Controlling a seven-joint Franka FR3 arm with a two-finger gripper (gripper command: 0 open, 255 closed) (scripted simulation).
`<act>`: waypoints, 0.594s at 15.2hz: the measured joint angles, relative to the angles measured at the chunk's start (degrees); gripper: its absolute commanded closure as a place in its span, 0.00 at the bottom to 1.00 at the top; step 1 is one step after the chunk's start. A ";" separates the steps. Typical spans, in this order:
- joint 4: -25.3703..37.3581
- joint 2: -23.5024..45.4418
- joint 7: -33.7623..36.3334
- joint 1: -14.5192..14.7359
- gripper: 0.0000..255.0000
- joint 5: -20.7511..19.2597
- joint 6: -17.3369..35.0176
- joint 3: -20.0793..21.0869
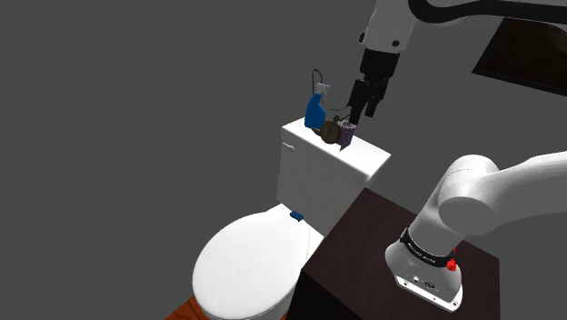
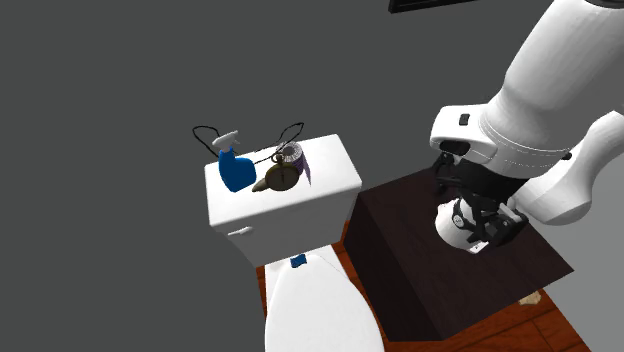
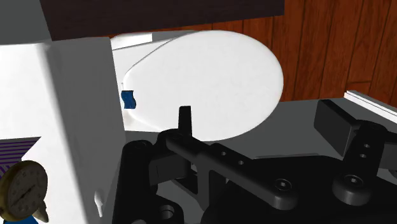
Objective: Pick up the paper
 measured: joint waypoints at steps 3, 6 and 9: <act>-0.58 0.73 -0.58 -0.73 0.00 -0.80 1.25 -0.86; -0.96 3.84 -2.23 -2.55 0.00 -2.79 4.68 -3.08; -1.61 6.98 -3.80 -4.37 0.00 -4.67 8.49 -5.37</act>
